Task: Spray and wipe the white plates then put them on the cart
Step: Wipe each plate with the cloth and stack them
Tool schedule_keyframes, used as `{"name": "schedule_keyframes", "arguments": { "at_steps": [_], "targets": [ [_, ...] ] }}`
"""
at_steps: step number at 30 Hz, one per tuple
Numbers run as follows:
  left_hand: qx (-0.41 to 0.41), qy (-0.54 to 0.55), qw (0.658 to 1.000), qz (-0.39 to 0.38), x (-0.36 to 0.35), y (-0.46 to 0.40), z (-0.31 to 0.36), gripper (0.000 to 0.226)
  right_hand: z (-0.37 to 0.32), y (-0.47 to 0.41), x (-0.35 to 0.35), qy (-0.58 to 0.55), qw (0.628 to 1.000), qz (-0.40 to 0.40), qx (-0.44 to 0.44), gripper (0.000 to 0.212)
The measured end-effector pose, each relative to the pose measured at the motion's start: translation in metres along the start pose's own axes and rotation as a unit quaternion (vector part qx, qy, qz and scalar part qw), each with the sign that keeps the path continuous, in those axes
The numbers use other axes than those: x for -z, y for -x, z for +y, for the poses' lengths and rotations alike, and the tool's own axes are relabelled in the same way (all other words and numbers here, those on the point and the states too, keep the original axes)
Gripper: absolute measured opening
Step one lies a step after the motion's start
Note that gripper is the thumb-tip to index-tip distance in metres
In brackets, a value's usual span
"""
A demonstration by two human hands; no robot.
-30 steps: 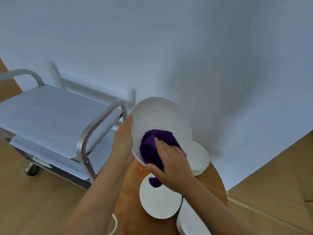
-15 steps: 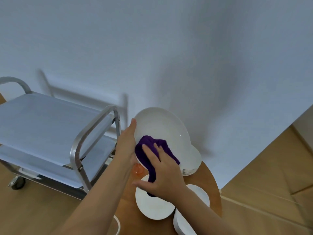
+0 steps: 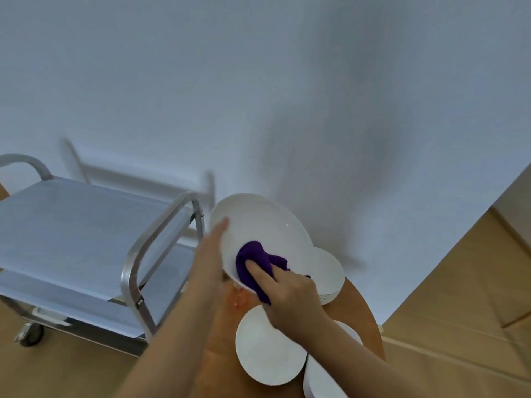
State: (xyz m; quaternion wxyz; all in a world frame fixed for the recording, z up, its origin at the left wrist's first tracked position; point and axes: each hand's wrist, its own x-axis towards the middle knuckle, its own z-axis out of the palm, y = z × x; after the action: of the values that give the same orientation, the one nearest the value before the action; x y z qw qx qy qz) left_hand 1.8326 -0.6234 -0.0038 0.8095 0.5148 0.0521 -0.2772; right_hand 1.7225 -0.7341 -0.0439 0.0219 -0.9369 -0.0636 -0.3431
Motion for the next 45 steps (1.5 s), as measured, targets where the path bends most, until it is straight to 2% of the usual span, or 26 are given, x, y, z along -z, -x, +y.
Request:
{"name": "schedule_keyframes", "arguments": {
  "at_steps": [2,5,8,10,12,15,18,22,25,29,32,35,37,39,41,43,44,45],
  "targets": [
    [-0.021,-0.031,0.997,0.061,-0.011,0.004,-0.02,0.039,-0.016,-0.01,-0.007,-0.037,0.996,0.003,-0.077,0.056],
    [-0.006,-0.003,0.997,0.08,-0.012,0.002,-0.02,0.042,-0.019,-0.012,-0.005,-0.089,0.993,-0.019,-0.072,0.048],
    [0.066,0.087,0.994,-0.007,-0.002,0.0,-0.004,0.04,0.001,-0.004,0.003,-0.188,0.966,-0.167,-0.061,0.061],
    [0.069,0.105,0.989,-0.085,-0.001,-0.003,0.003,0.041,0.019,0.003,0.007,-0.185,0.954,-0.228,-0.064,0.062],
    [0.055,0.102,0.986,-0.118,-0.002,-0.006,0.005,0.043,0.036,0.007,0.006,-0.125,0.965,-0.22,-0.069,0.061],
    [0.022,0.06,0.992,-0.107,-0.002,-0.008,0.007,0.042,0.057,0.004,0.007,-0.062,0.971,-0.198,-0.115,0.056],
    [-0.012,-0.008,0.993,-0.114,-0.002,-0.01,0.007,0.041,0.073,-0.004,0.006,-0.009,0.968,-0.185,-0.171,0.061],
    [-0.009,-0.027,0.985,-0.17,-0.009,-0.007,0.003,0.05,0.067,-0.028,-0.005,-0.005,0.961,-0.153,-0.23,0.061],
    [-0.012,-0.046,0.983,-0.178,-0.018,-0.004,-0.002,0.051,0.044,-0.052,-0.01,-0.073,0.958,-0.109,-0.254,0.058],
    [-0.059,-0.033,0.987,-0.147,-0.024,-0.005,0.005,0.045,0.007,-0.064,-0.006,-0.215,0.951,-0.082,-0.204,0.053],
    [-0.063,-0.032,0.994,-0.087,-0.019,-0.008,0.014,0.047,-0.011,-0.051,-0.002,-0.31,0.933,-0.099,-0.15,0.056],
    [0.004,0.006,0.998,-0.068,-0.014,-0.007,0.023,0.056,-0.009,-0.028,-0.001,-0.245,0.959,-0.117,-0.079,0.084],
    [0.021,0.02,0.997,-0.073,-0.01,-0.009,0.029,0.056,0.002,-0.016,0.0,-0.13,0.988,-0.08,-0.026,0.09],
    [-0.001,-0.008,0.997,-0.082,-0.007,-0.013,0.035,0.053,0.011,-0.009,0.003,-0.06,0.997,-0.042,-0.017,0.088],
    [-0.01,-0.056,0.995,-0.086,-0.005,-0.015,0.041,0.056,0.015,-0.004,0.005,-0.077,0.996,-0.015,-0.034,0.08],
    [-0.004,-0.118,0.988,-0.1,-0.003,-0.019,0.046,0.07,0.012,-0.009,0.014,-0.178,0.978,-0.007,-0.111,0.066],
    [0.002,-0.147,0.984,-0.104,-0.002,-0.02,0.049,0.082,0.01,-0.014,0.022,-0.25,0.951,-0.006,-0.181,0.062],
    [0.005,-0.171,0.98,-0.098,-0.001,-0.021,0.05,0.09,0.01,-0.018,0.029,-0.329,0.908,-0.001,-0.259,0.061]
  ]
}}
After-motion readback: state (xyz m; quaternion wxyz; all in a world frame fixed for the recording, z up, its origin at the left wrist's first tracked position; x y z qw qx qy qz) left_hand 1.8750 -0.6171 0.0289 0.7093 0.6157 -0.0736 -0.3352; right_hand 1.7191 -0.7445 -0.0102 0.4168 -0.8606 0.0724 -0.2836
